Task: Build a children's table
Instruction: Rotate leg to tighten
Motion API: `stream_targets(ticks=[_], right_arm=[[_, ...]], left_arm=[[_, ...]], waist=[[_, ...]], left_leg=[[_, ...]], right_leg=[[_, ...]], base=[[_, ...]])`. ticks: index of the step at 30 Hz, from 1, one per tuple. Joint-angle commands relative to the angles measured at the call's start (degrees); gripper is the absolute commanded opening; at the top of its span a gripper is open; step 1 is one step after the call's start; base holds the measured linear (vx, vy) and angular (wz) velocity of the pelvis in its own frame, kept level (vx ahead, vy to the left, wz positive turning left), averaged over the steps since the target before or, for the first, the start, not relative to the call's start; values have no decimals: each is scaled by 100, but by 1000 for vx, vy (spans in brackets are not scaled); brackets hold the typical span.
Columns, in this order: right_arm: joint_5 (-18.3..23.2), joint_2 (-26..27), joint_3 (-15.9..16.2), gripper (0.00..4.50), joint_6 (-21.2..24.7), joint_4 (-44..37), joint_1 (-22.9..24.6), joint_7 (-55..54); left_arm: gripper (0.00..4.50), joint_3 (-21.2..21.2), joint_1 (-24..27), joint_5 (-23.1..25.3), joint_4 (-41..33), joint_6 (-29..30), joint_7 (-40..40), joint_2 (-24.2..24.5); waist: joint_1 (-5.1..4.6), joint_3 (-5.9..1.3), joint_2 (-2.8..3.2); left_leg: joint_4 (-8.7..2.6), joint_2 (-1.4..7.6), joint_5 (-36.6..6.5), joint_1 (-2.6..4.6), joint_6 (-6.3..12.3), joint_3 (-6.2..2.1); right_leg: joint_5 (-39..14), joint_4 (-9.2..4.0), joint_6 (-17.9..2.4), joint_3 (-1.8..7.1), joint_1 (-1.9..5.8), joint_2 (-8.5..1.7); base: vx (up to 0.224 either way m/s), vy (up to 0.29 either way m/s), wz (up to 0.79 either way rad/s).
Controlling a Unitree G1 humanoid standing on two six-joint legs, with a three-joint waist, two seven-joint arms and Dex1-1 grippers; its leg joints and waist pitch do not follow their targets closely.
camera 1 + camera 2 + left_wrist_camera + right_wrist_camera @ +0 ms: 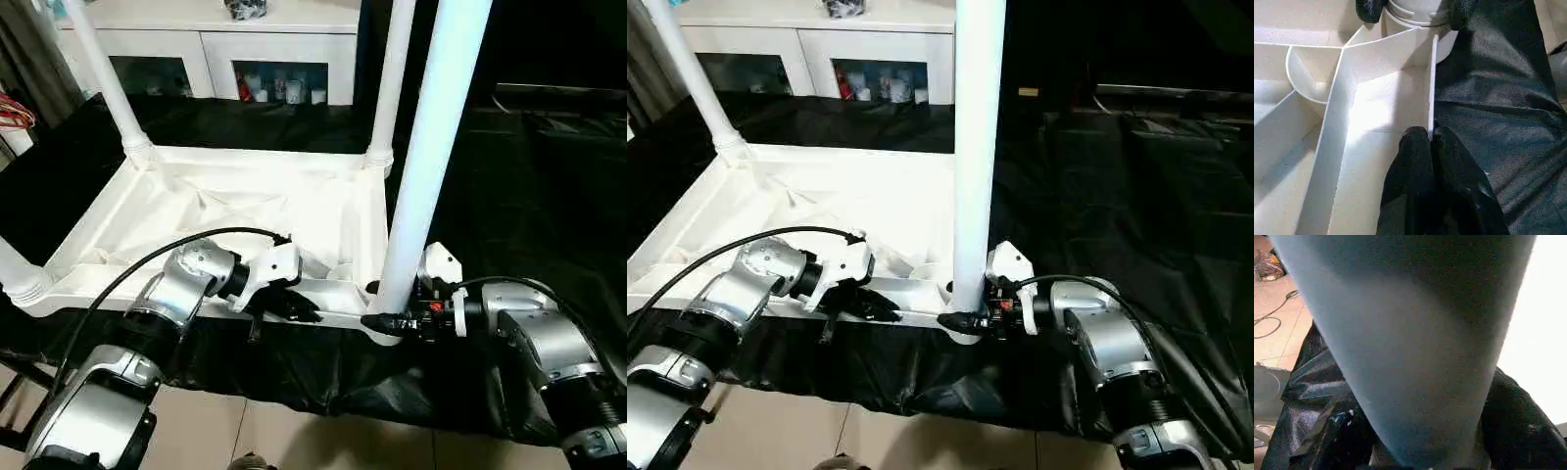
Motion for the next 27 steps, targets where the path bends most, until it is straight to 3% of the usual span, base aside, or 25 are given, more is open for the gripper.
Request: stream_targets(ticks=[1,5,6,7,11,12,15,18,20,22,24,27], right_arm=[[59,277,688,251,153,-211,122,395],[93,340,655,251,174,-182,126,327],[119,494,536,251,166,-115,142,74],[150,720,346,251,152,-19,151,-323],[44,975,141,251,37,226,119,-964],[-61,1245,-41,250,-46,526,56,-1631],[-106,1462,-157,250,-89,711,28,-2073],[-295,2074,-362,249,-96,1273,-209,-3231],[-439,2314,-432,249,-175,1567,-368,-3846],[-591,2500,-537,249,-288,1879,-551,-4541],[-654,2628,-668,249,-346,2149,-726,-5067],[-628,2922,-975,249,-632,2625,-1087,-5600]], left_arm=[[0,81,-131,-17,-91,113,411,-107],[0,87,-113,-16,-127,143,452,-117],[0,121,-93,-8,-180,219,607,-173],[0,153,-69,-10,-256,360,807,-264],[0,126,-79,91,-249,484,1106,-384],[0,129,-92,146,-221,602,1397,-553],[0,127,-77,148,-278,753,1566,-711],[0,148,-147,286,-212,1042,2252,-1124],[0,168,-163,328,-195,1163,2514,-1282],[0,188,-192,366,-153,1229,2747,-1412],[0,193,-237,414,-86,1237,2952,-1511],[0,142,-344,597,70,1007,3251,-1617]], waist=[[26,-407,-142],[34,-403,-131],[39,-406,-127],[35,-402,-78],[-20,-388,-94],[-30,-384,-82],[-86,-371,-100],[-165,-334,-66],[-243,-300,-67],[-283,-309,-54],[-306,-331,-74],[-319,-368,-67]], left_leg=[[-394,122,-509,-73,507,-5],[-406,123,-628,-65,433,-10],[-407,122,-606,-68,418,-15],[-408,123,-629,-62,399,-13],[-450,116,-811,-50,239,-28],[-462,117,-894,-40,188,-33],[-498,107,-1138,-11,81,-44],[-521,102,-1327,-1,24,-49],[-527,66,-1622,50,-21,-63],[-531,48,-1706,78,-34,-77],[-541,46,-1629,67,3,-81],[-557,58,-1314,45,74,-69]], right_leg=[[-1167,-386,-1149,296,389,-276],[-1425,-418,-1051,296,387,-280],[-1400,-411,-1040,295,392,-278],[-1384,-424,-1048,294,379,-275],[-1706,-471,-950,284,379,-279],[-1872,-486,-909,281,375,-282],[-2192,-543,-800,279,371,-281],[-2388,-576,-796,273,348,-276],[-3023,-668,-593,241,336,-284],[-3237,-706,-488,227,325,-285],[-3093,-706,-459,229,335,-275],[-2545,-662,-618,248,358,-267]], base=[[0,0,0],[0,0,0],[0,0,0],[0,0,0],[0,0,0],[0,0,0],[0,0,0],[0,0,0],[0,0,0],[0,0,0],[0,0,0],[0,0,0]])
